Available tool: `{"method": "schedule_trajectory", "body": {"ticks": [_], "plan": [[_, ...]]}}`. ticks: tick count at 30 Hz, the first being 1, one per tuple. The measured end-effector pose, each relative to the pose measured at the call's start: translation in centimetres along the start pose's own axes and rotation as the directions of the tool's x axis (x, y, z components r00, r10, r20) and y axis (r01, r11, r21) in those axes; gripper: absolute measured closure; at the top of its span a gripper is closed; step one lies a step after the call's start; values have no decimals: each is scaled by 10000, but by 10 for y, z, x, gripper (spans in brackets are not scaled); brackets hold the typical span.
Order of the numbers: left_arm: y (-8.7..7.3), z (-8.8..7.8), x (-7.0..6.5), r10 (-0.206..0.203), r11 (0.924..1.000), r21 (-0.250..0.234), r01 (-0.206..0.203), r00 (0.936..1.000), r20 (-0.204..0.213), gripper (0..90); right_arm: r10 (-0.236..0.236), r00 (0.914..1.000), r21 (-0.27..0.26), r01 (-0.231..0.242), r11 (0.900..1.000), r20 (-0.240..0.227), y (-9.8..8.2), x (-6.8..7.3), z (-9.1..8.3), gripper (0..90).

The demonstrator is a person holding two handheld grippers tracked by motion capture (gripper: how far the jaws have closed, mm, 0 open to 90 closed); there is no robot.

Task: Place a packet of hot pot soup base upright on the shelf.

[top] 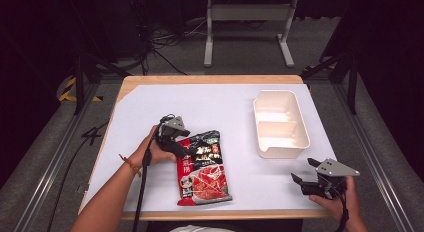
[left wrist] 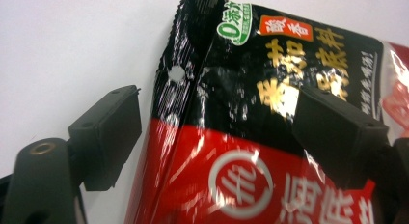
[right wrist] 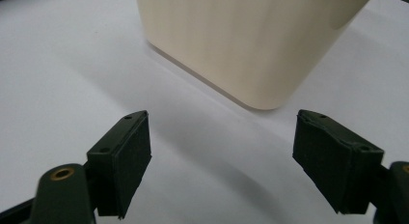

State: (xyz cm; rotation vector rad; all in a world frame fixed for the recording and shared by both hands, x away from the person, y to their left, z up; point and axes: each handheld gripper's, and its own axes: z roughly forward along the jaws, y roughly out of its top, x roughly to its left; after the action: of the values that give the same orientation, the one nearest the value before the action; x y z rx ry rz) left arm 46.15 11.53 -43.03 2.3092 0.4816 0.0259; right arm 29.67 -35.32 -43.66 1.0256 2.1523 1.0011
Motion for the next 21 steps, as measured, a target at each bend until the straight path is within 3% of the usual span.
{"method": "schedule_trajectory", "body": {"ticks": [2,7,9,12,16,17,18,19,21], "plan": [[3,8,0,199,9993,318,-202,9998,87,210,-37,10000,27,37,10000,-23,0,0,1,207],[3,12,2,-192,9979,627,152,9978,627,256,-56,9999,157,58,9999,-111,-1,1,2,207],[3,12,0,-199,9963,853,128,9963,830,347,-139,9998,243,143,9996,-152,0,2,3,208],[5,11,1,-270,9943,1054,165,9948,986,405,-178,9996,261,183,9995,-225,0,2,4,208],[6,7,1,-25,9931,1173,-72,9967,816,594,-250,9992,409,263,9988,-304,0,3,6,210],[6,6,1,-48,9936,1133,-31,9976,690,708,-284,9990,442,299,9986,-342,-1,4,6,211],[6,5,2,-5,9936,1126,-74,9975,704,708,-284,9990,442,299,9986,-342,-1,4,6,211],[6,5,1,24,9941,1080,-87,9983,582,777,-267,9991,432,282,9987,-343,-1,3,5,211],[6,2,-2,175,9949,990,-204,9994,306,830,-242,9992,400,255,9989,-322,0,3,5,211]]}}
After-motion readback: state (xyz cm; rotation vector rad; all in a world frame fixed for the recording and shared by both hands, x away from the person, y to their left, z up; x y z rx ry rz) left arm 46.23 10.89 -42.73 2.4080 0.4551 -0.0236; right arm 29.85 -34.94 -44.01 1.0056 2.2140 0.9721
